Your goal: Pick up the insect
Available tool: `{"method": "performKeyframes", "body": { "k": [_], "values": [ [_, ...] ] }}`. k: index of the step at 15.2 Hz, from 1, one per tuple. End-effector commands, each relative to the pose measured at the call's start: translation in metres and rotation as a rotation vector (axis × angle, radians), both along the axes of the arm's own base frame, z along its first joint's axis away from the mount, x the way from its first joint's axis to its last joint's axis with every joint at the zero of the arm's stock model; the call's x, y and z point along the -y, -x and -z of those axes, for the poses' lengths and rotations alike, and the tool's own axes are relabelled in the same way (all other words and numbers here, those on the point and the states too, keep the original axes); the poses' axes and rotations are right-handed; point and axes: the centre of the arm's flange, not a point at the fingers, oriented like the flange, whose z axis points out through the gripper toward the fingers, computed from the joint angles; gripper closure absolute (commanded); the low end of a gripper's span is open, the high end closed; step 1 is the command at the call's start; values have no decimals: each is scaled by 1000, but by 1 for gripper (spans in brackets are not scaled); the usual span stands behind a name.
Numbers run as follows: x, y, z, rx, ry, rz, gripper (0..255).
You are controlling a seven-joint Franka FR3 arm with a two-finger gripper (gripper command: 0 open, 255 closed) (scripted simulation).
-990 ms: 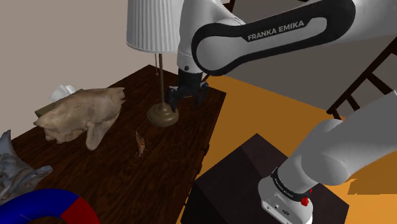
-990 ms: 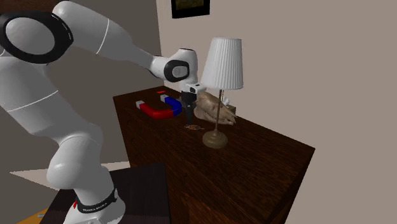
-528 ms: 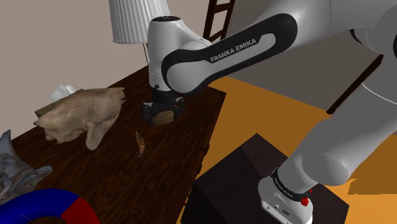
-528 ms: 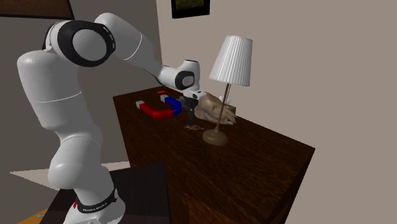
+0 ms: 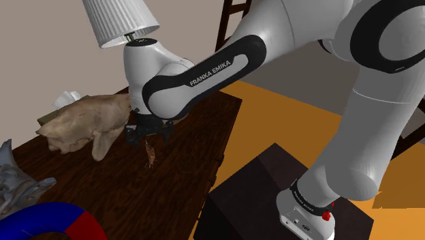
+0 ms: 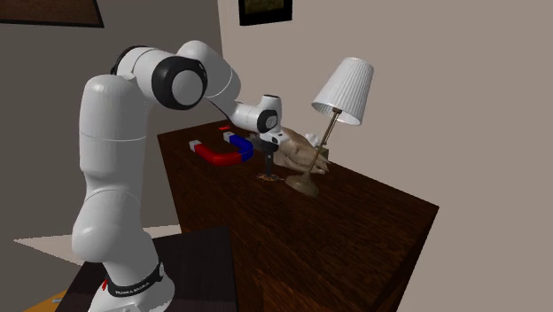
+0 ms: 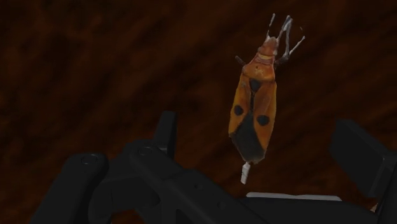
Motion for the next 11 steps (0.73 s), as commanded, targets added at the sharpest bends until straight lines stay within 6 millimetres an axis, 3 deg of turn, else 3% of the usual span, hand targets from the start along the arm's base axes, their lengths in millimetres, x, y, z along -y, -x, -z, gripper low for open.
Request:
{"method": "performKeyframes", "body": {
  "k": [1,8,9,11],
  "values": [
    [-6,-1,12,-1,-1,1,0],
    [-6,-1,42,-1,-1,1,0],
    [-5,-1,41,-1,-1,1,255],
    [-5,-1,42,-1,-1,1,255]
  ]
}}
